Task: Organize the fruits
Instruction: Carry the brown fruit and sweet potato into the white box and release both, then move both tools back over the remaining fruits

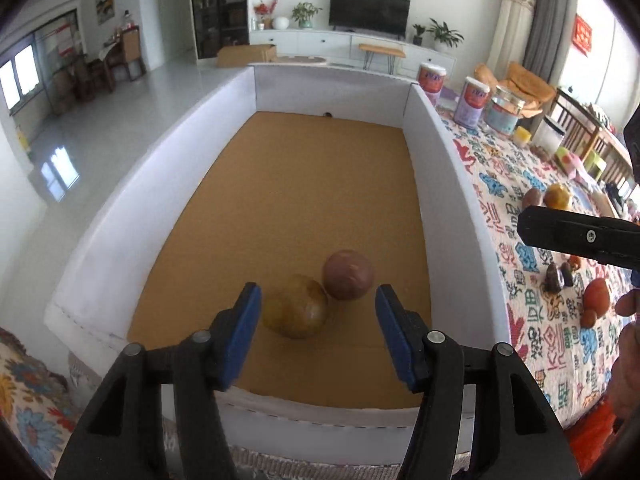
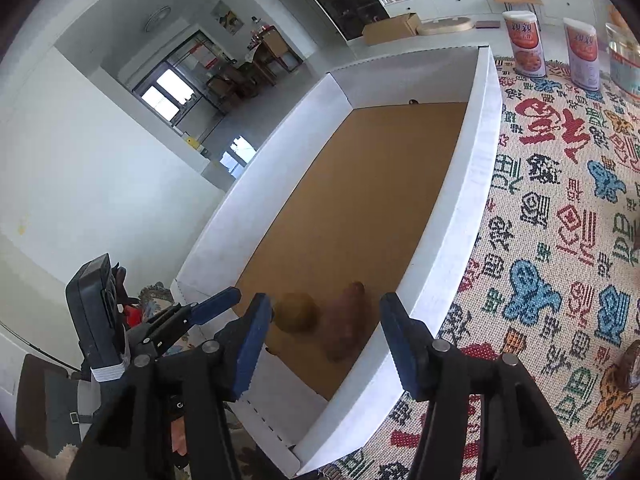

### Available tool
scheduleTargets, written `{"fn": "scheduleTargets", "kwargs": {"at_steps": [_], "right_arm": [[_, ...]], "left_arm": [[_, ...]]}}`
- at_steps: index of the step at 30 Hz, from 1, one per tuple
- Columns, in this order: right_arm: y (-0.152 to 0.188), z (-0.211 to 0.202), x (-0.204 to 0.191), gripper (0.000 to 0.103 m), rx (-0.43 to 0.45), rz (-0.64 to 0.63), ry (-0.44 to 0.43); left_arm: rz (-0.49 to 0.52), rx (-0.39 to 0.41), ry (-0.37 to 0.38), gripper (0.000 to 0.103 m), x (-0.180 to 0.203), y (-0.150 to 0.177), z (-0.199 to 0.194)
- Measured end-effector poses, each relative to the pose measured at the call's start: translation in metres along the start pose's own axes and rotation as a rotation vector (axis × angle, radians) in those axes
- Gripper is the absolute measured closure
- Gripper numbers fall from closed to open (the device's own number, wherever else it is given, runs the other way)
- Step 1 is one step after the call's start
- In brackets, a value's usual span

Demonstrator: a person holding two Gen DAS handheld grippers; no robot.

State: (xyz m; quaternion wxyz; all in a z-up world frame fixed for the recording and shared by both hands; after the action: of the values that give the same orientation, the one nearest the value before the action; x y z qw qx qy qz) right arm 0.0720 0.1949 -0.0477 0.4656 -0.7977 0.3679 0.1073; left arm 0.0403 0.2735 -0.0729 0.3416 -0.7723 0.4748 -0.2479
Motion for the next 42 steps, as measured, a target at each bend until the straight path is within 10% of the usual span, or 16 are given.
{"fn": "scheduleTargets", "kwargs": {"at_steps": [10,15,21,27,42], "right_arm": [[0.051,-0.157,0.133,0.025,0.241,-0.059,0.446],[0.08,-0.242,0.239,0.017,0.312,0.065,0.784],[0.093,-0.305,0.336,0.007,0.306,0.148,1.024],[0.104,-0.306,0.393,0.007,0.274,0.201,1.08],[0.115,-0.293,0.419,0.0,0.24,0.275,1.051]], "left_arm": [[0.163,0.017,0.452,0.012,0.191,0.018,-0.031],[0.239,-0.069,0.497,0.012,0.269,0.056,-0.005],[0.261,-0.031,0.368,0.012,0.282,0.062,0.05],[0.278,-0.053,0.238,0.012,0.265,0.066,0.104],[0.278,-0.063,0.213,0.002,0.266,0.066,0.111]]}}
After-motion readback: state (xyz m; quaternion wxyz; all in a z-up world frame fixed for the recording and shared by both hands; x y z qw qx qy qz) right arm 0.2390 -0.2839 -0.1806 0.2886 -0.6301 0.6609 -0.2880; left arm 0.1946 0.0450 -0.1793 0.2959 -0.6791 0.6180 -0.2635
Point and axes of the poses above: each gripper's, at about its wrist camera, not at the fingertips, and z roughly the way its jaws point, x to its right, y to its underside, the point moved 9 cm from there along z, roughly the way its jaws point, and after that the axes turned 10 degrees about x, right-handed, at the moved point
